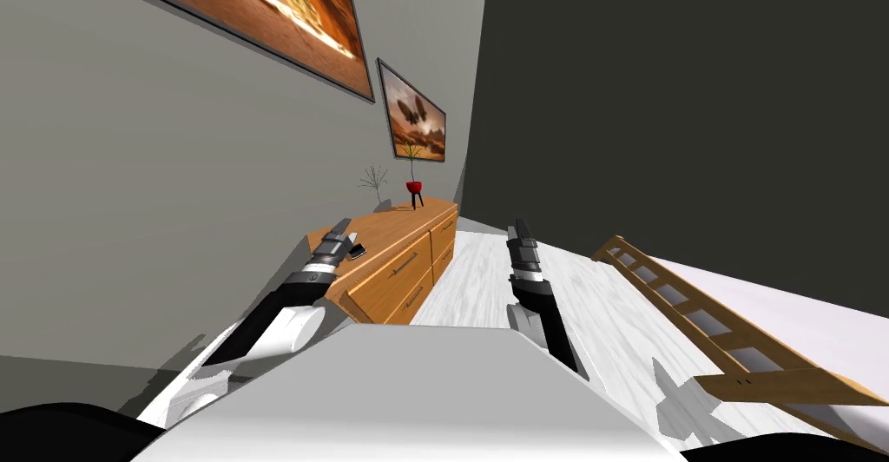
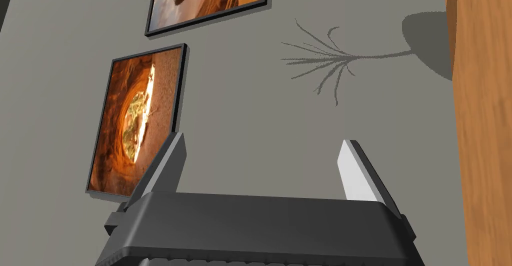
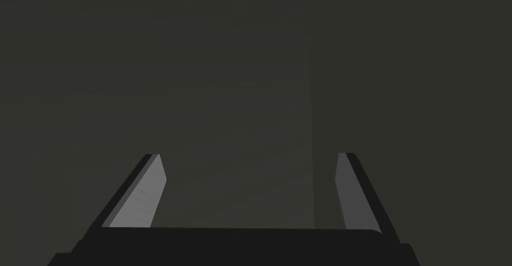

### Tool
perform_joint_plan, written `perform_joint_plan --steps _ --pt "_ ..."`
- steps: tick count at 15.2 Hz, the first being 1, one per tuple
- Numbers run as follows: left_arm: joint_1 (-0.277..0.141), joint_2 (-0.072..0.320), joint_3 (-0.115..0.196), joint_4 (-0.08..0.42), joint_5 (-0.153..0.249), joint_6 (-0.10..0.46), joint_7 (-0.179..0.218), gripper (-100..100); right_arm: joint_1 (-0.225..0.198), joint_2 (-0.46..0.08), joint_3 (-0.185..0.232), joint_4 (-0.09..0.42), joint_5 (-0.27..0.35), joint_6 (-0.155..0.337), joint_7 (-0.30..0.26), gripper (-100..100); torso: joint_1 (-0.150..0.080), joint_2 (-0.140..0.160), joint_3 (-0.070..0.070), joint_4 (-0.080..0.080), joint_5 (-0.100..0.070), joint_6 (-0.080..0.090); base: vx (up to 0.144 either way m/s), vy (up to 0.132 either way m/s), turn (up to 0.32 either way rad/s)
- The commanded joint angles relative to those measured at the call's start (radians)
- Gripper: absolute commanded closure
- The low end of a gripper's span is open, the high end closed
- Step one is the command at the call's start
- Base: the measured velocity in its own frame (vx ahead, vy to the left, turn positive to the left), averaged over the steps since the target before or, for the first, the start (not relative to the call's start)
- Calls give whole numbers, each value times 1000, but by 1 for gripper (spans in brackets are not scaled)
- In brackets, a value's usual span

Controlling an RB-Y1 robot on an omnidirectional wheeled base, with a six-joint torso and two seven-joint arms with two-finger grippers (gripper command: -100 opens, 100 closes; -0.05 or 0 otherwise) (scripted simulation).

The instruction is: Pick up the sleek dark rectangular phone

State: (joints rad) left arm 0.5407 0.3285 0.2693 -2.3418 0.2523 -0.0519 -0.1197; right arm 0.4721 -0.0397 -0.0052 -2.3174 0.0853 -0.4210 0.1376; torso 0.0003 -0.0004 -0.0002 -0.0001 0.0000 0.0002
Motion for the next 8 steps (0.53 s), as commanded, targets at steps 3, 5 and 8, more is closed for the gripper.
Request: perform_joint_plan --steps 3,5,8 --pt "19 57 60 10 62 88 -13 -100 0 0 0 0 0 0 0 0 0 0 0 0 0 0 9 -1 -64" --pt "19 57 60 10 62 119 -13 -100 0 0 0 0 0 0 0 0 0 0 0 0 0 0 10 1 -58" --pt "32 90 96 18 100 181 -21 -100 0 0 0 0 0 0 0 0 0 0 0 0 0 0 12 1 -69"
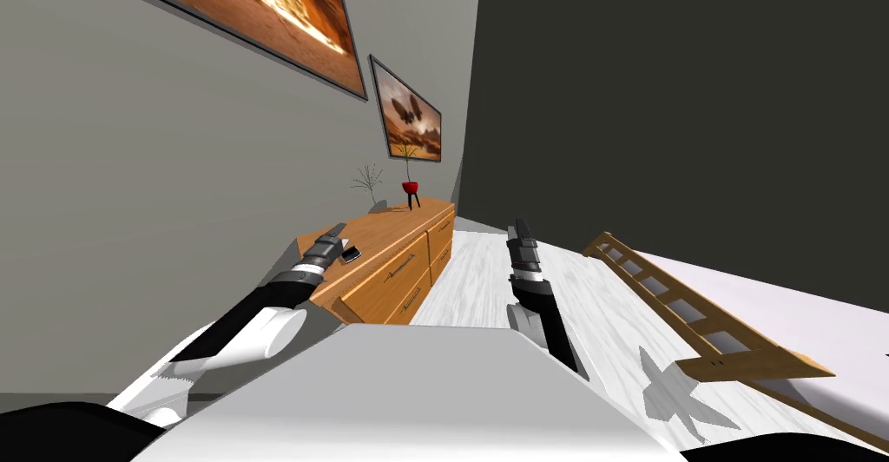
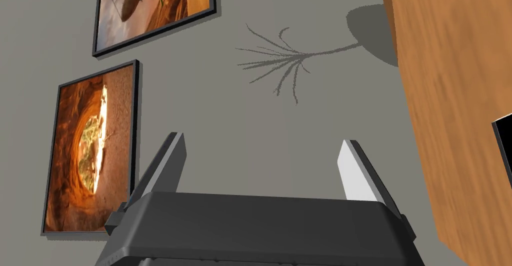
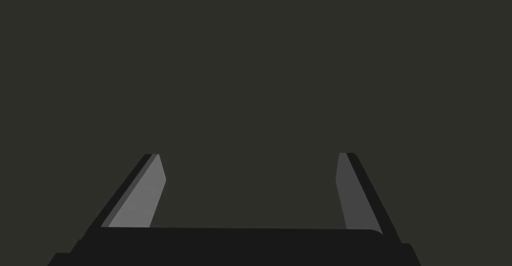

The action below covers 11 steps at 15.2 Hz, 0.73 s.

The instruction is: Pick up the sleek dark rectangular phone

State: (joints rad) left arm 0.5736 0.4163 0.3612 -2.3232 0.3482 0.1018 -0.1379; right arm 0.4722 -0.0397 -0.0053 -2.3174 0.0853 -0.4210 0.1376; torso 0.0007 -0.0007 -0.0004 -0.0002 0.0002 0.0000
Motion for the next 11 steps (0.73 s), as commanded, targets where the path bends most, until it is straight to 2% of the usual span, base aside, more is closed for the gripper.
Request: perform_joint_plan --steps 1,4,5,7,8,11 --pt "12 36 41 8 44 50 -11 -100 0 0 0 0 0 0 0 0 0 0 0 0 0 0 12 0 -100" --pt "12 36 41 8 44 92 -11 -100 0 0 0 0 0 0 0 0 0 0 0 0 0 0 11 4 -37" --pt "25 70 79 17 85 123 -19 -100 0 0 0 0 0 0 0 0 0 0 0 0 0 0 11 1 -77" --pt "25 70 79 17 85 158 -19 -100 0 0 0 0 0 0 0 0 0 0 0 0 0 0 13 4 -78" --pt "39 103 118 27 127 182 -28 -100 0 0 0 0 0 0 0 0 0 0 0 0 0 0 17 4 -81" --pt "39 103 118 27 127 227 -28 -100 0 0 0 0 0 0 0 0 0 -1 0 0 0 0 16 5 -43"
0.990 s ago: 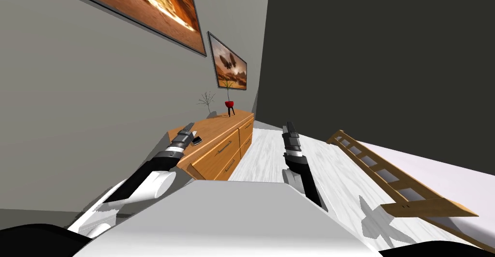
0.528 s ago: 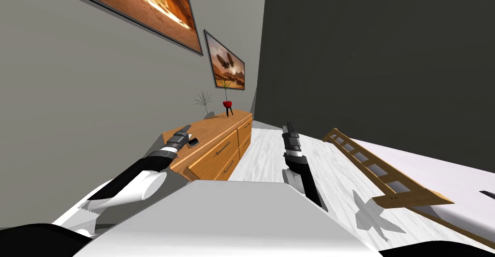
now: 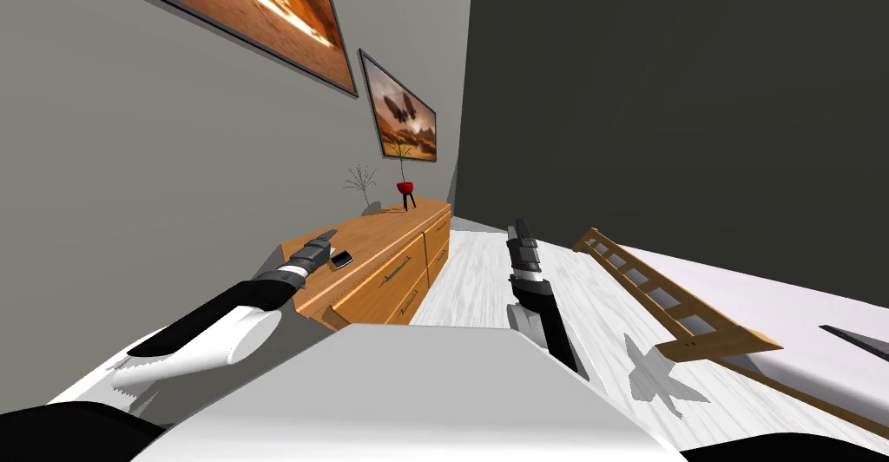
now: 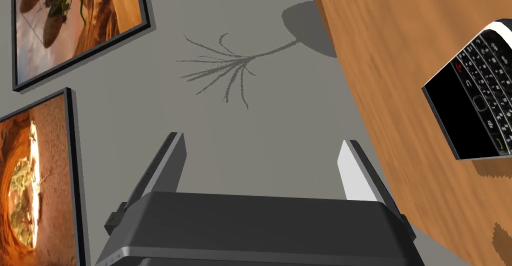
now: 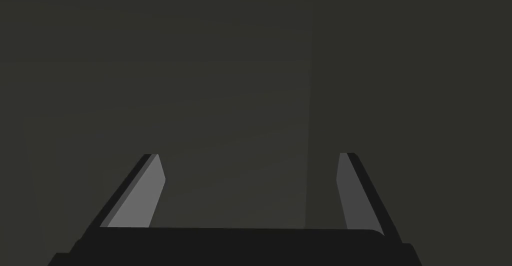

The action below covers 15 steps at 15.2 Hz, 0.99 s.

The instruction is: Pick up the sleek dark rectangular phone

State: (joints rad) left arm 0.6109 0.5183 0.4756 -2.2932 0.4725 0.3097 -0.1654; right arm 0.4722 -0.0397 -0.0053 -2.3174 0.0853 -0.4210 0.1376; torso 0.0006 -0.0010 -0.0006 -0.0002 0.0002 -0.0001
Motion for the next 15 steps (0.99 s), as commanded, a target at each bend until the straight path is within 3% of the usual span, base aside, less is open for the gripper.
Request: perform_joint_plan --steps 1,3,4,7,8,11,12,15 --pt "16 34 43 7 46 50 -9 -100 0 0 0 0 0 0 0 0 0 0 0 0 0 0 12 1 -79" --pt "16 34 43 7 46 89 -9 -100 0 0 0 0 0 0 0 0 0 0 0 0 0 0 16 7 -82" --pt "31 67 82 17 87 112 -17 -100 0 0 0 0 0 0 0 0 0 0 0 0 0 0 17 8 -93" --pt "31 67 82 17 90 161 -17 -100 0 0 0 0 0 0 0 0 0 0 0 0 0 0 17 9 -44" --pt "46 99 121 28 135 188 -26 -100 0 0 0 0 0 0 0 0 0 0 0 0 0 0 18 4 -105" --pt "46 99 121 28 135 233 -26 -100 0 0 0 0 0 0 0 0 0 0 0 0 0 0 16 8 -46" --pt "61 131 160 38 180 262 -35 -100 0 0 0 0 0 0 0 0 0 0 0 0 0 0 17 4 -101" --pt "61 131 160 38 180 307 -35 -100 0 0 0 0 0 0 0 0 0 0 0 0 0 0 17 8 -47"
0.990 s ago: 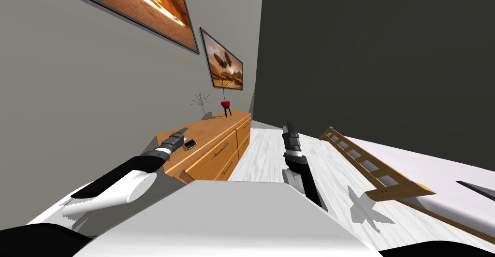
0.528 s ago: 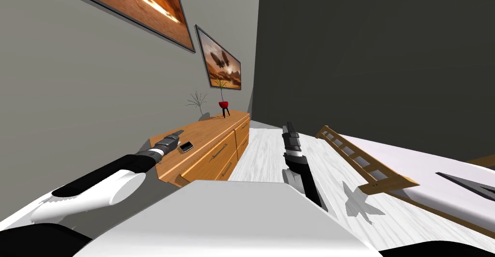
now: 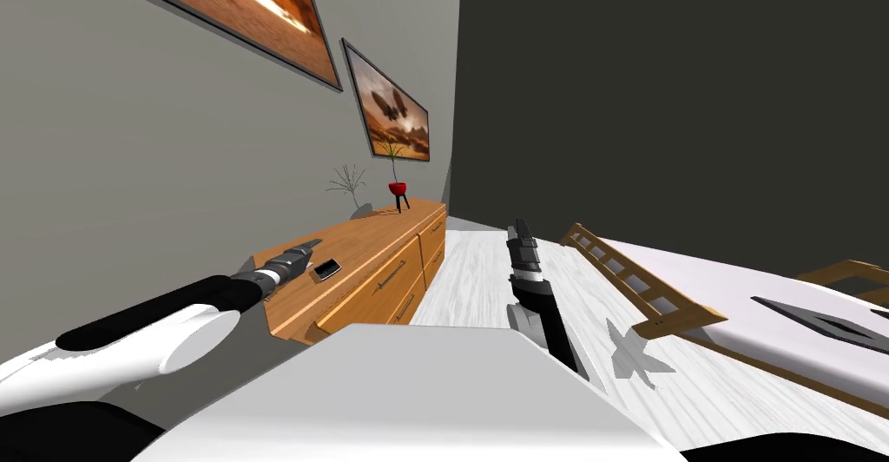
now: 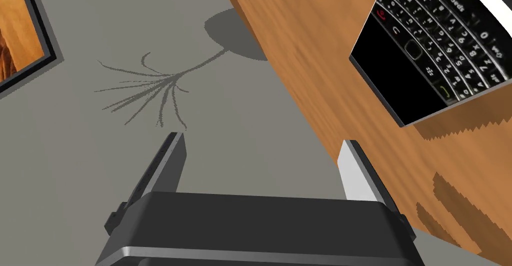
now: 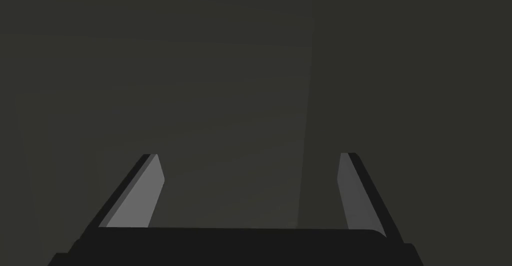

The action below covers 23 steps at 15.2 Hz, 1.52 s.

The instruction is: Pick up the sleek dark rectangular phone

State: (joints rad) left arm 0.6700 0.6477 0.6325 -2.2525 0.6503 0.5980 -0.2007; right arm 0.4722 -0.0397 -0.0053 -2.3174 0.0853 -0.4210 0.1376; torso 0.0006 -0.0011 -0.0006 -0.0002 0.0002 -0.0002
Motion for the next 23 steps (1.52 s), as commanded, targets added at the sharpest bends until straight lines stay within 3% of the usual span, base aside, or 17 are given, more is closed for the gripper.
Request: perform_joint_plan --steps 1,4,5,7,8,11,12,15,16,19,20,23 --pt "17 32 42 9 48 50 -8 -100 0 0 0 0 0 0 0 0 0 0 0 0 0 0 17 7 -96" --pt "17 32 42 9 48 92 -8 -100 0 0 0 0 0 0 0 0 0 0 0 0 0 0 16 9 -50" --pt "32 61 80 20 94 126 -17 -100 0 0 0 0 0 0 0 0 0 0 0 0 0 0 20 3 -85" --pt "32 61 80 20 94 166 -17 -100 0 0 0 0 0 0 0 0 0 -1 0 0 0 1 23 9 -86" --pt "47 90 116 31 133 189 -26 -100 0 0 0 0 0 0 0 0 0 -1 0 0 0 0 25 13 -85" --pt "47 90 116 31 139 240 -26 -100 0 0 0 0 0 0 0 0 1 -1 -1 0 0 0 23 13 -51" --pt "63 117 152 43 184 272 -34 -100 0 0 0 0 0 0 0 0 0 -1 0 0 0 0 25 8 -87" --pt "63 117 152 43 185 314 -34 -100 0 0 0 0 0 0 0 0 0 -1 -1 0 0 0 20 10 -55" --pt "78 143 187 54 228 351 -43 -100 0 0 0 0 0 0 0 0 0 0 0 0 0 0 19 6 -89" --pt "78 143 187 54 230 387 -43 -100 0 0 0 0 0 0 0 0 0 -1 0 0 0 0 21 9 -54" --pt "93 167 219 66 275 424 -51 -100 0 0 0 0 0 0 0 0 0 0 0 0 0 0 22 5 -70" --pt "93 167 219 66 275 460 -51 -100 0 0 0 0 0 0 0 0 0 -1 0 0 0 0 20 11 -56"
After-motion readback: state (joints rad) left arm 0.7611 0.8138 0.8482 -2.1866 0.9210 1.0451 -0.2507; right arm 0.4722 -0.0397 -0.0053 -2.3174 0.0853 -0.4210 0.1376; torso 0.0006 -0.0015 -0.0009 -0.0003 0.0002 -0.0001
